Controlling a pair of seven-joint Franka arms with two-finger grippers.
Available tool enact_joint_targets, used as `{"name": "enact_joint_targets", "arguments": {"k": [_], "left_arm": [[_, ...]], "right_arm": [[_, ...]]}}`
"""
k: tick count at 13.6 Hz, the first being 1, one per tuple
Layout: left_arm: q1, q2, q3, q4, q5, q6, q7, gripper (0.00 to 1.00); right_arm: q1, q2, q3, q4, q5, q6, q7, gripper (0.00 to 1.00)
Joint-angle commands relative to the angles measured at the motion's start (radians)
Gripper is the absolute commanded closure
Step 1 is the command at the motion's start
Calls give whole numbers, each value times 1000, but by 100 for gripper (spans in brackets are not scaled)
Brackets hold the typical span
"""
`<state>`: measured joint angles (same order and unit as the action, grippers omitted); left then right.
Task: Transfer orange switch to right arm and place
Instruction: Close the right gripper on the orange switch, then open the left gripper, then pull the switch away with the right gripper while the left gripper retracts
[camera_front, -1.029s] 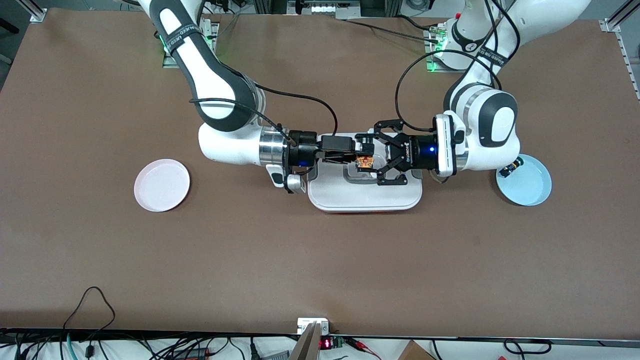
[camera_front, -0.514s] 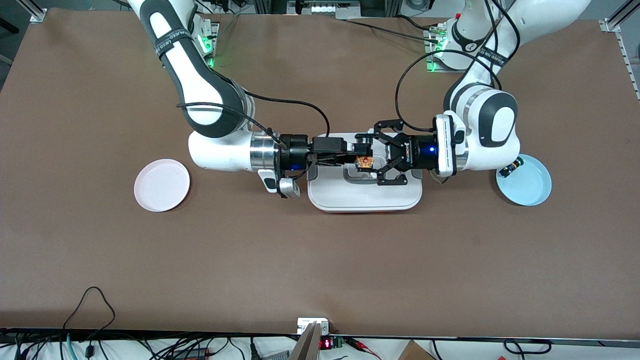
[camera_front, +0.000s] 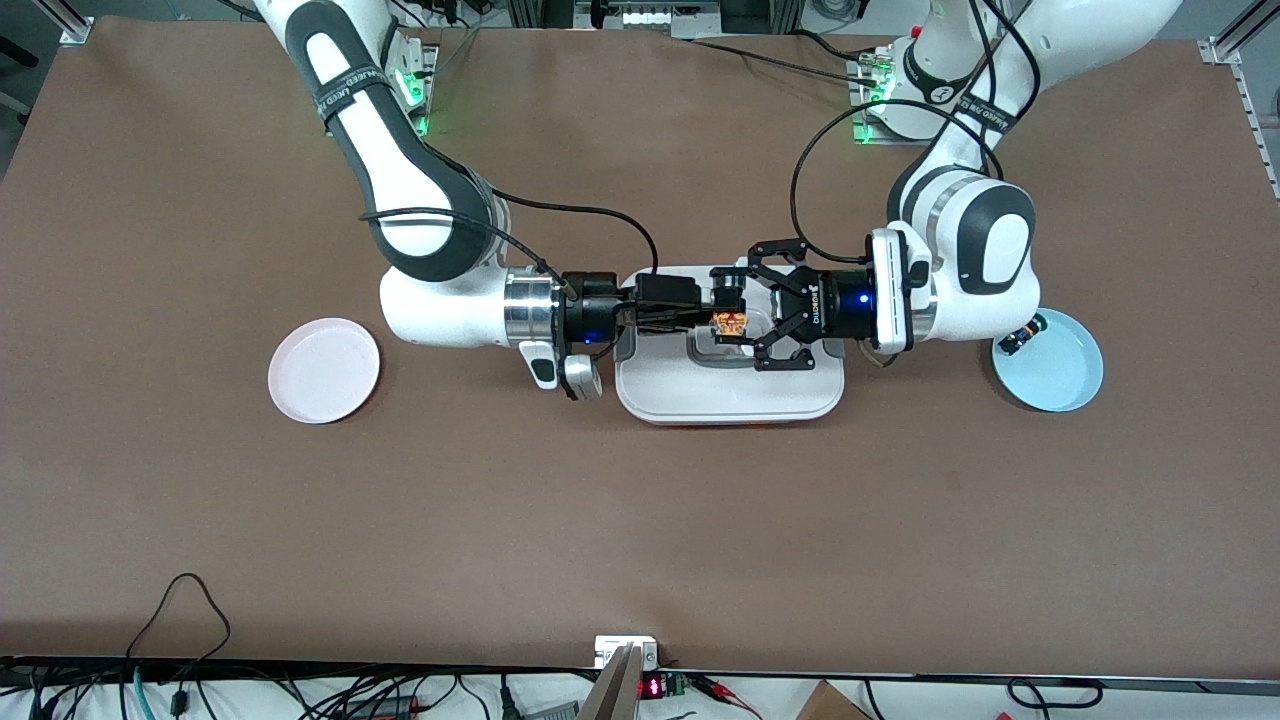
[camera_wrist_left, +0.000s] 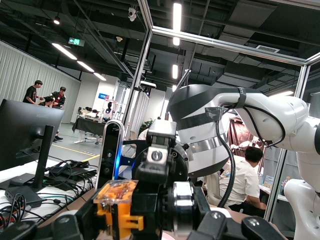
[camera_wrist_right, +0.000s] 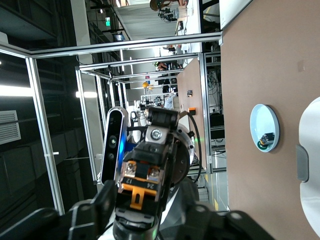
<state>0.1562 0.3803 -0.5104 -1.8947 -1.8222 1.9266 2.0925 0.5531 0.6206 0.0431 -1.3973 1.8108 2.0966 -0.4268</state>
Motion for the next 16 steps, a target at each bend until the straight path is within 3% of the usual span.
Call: {"name": "enact_joint_targets", "arguments": {"k": [1, 3, 6, 7, 8, 9, 13, 16], "left_arm": [[-1, -15, -3, 3, -20, 14, -11, 100], [-1, -15, -3, 3, -20, 12, -11, 100], [0, -15, -3, 3, -22, 12, -11, 100], [0, -17, -3, 2, -22, 12, -11, 88], [0, -17, -3, 2, -25, 12, -8, 56], [5, -17, -5, 2, -32, 8, -6, 1], [48, -49, 3, -1, -14, -3, -51, 0], [167, -70, 16, -10, 126, -72, -51, 0]], "right_arm": [[-5, 10, 4, 21, -5, -15, -10, 75], [-4, 10, 4, 21, -5, -15, -48, 85], [-5, 10, 4, 21, -4, -15, -59, 86], [-4, 10, 4, 21, -4, -15, -59, 86], [-5, 10, 4, 21, -4, -15, -61, 86], [-4, 10, 4, 21, -4, -15, -61, 86], [-4, 8, 4, 21, -4, -15, -75, 86], [-15, 2, 3, 18, -13, -13, -99, 86]]}}
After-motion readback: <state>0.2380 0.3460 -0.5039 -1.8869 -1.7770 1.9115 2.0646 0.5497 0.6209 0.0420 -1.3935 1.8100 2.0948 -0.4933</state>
